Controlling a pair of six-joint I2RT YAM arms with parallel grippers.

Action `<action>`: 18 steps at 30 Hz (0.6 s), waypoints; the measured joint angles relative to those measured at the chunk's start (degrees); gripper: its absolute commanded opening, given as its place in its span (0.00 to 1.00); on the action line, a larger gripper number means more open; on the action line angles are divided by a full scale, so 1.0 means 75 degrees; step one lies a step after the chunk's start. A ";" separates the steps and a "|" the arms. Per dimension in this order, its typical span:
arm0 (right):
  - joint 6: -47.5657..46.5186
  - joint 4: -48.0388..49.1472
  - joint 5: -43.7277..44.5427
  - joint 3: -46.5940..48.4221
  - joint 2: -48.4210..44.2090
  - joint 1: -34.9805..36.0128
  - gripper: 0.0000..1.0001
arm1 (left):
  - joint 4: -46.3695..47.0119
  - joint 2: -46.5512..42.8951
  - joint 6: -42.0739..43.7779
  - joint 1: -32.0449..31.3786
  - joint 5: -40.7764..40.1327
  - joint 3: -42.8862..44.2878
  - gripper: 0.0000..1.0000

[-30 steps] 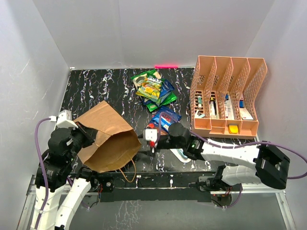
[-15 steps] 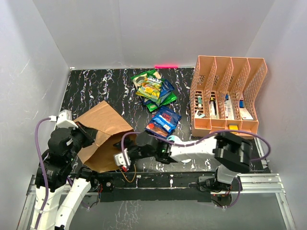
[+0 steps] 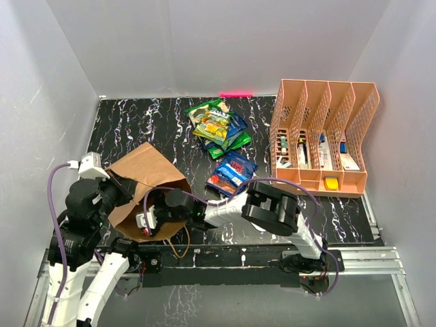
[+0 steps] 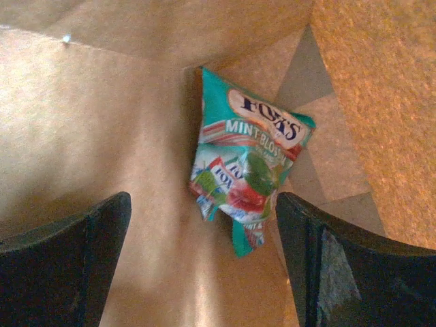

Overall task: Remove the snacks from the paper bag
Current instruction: Take out the snack from the paper bag.

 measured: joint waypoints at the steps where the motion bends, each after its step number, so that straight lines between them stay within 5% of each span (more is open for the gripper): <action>1: 0.0012 0.0073 0.0041 0.0201 0.0184 -0.0026 0.93 | 0.0035 0.0009 0.0017 0.0000 0.0006 0.0003 0.00; 18: 0.0332 0.0356 0.0603 0.2428 0.2194 -0.0315 0.95 | 0.0280 0.0111 0.0090 0.0000 0.0530 0.0227 0.00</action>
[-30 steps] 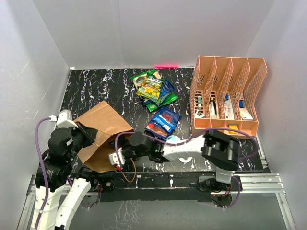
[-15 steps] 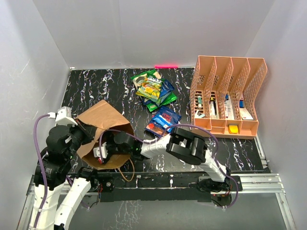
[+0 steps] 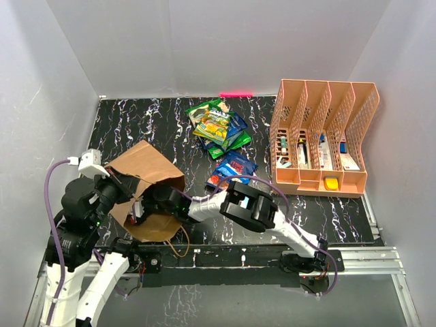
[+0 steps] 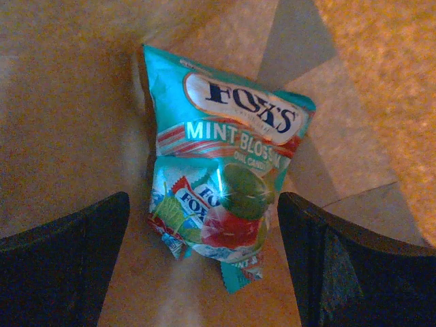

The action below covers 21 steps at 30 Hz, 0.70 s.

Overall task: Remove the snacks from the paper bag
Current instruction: Take out the snack from the paper bag.

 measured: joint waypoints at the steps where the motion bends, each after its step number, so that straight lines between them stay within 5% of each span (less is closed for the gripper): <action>1: 0.0000 0.0000 0.0026 0.0114 0.0117 -0.0009 0.94 | 0.0012 0.0009 0.0003 0.0000 0.0041 0.0044 0.00; 6: 0.0137 0.0015 0.0405 0.0979 0.0813 -0.0085 0.81 | 0.0038 0.0038 0.0009 0.0000 0.0189 0.0175 0.00; 16: 0.0446 -0.0154 0.0854 0.1918 0.1466 -0.0356 0.18 | -0.0052 0.0052 0.0026 0.0000 0.0251 0.0187 0.00; 21: 0.0574 -0.0009 0.0921 0.1941 0.1463 -0.0428 0.08 | -0.0204 0.0038 0.0026 0.0000 0.0125 0.0192 0.00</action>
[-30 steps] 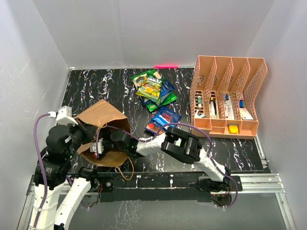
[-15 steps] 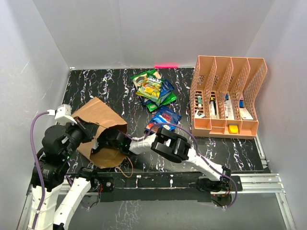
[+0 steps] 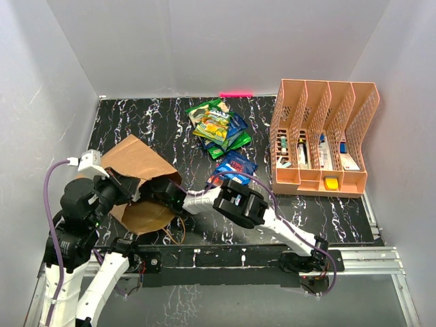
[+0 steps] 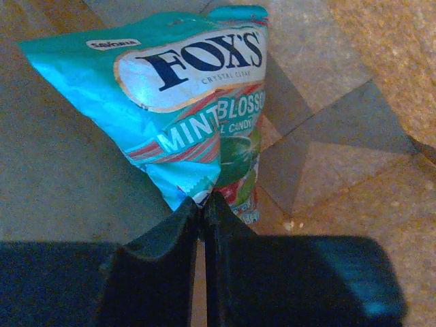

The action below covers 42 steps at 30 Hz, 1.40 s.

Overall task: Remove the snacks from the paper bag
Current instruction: Take out the snack from the paper bag.

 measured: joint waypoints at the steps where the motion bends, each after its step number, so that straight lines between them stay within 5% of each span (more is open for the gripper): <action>1: 0.0032 0.0082 0.0023 -0.0085 -0.0041 -0.0012 0.08 | -0.0035 -0.0015 0.0000 0.0000 -0.0041 0.0000 0.00; 22: 0.1186 0.0391 -0.0166 -0.5534 -0.4307 0.0446 0.07 | -0.0009 -0.0058 -0.0286 -0.0003 -0.0694 0.0000 0.00; 42: 0.0402 -0.1093 -0.0880 -0.6280 -0.6271 0.0933 0.08 | 0.0265 0.0058 -0.0519 0.0000 -0.0574 -0.0149 0.00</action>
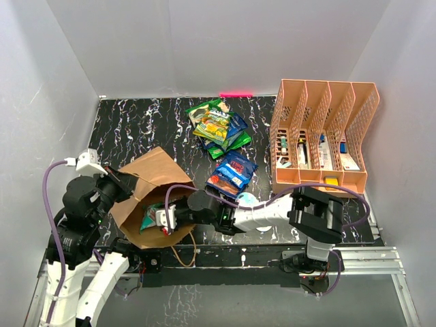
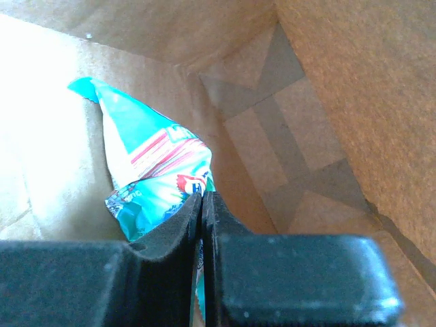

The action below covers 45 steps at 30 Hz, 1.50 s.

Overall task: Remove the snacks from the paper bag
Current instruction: Take out the snack from the paper bag.

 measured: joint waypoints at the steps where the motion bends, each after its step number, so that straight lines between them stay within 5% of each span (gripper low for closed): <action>1: 0.0003 -0.0017 -0.0029 -0.0102 -0.0111 0.0015 0.08 | 0.0006 -0.0003 0.0000 0.0000 0.0000 -0.0017 0.00; 9: -0.0015 0.0294 0.0122 0.0044 0.0944 0.0015 0.10 | 0.0076 0.0000 -0.0020 -0.0003 0.0198 -0.0073 0.00; 18: -0.0099 0.0437 0.0061 0.0711 0.1839 -0.0114 0.72 | 0.0067 0.0003 0.0058 -0.0003 0.0440 -0.0073 0.00; 25: -0.0344 0.0402 0.0035 0.0833 0.2124 -0.0230 0.88 | 0.0058 0.0003 0.0111 -0.0003 0.0580 -0.0073 0.00; 31: -0.0647 0.0230 0.0026 0.1291 0.2524 -0.0286 0.88 | 0.0058 0.0003 0.0128 -0.0003 0.0662 -0.0073 0.00; 40: -0.0711 -0.0093 0.0000 0.1888 0.2908 -0.0303 0.43 | 0.0015 0.0055 0.0157 -0.0003 0.0708 -0.0058 0.00; 45: -0.0548 -0.0105 0.0003 0.1982 0.2897 -0.0318 0.27 | 0.0020 0.0038 0.0154 -0.0003 0.0691 -0.0058 0.00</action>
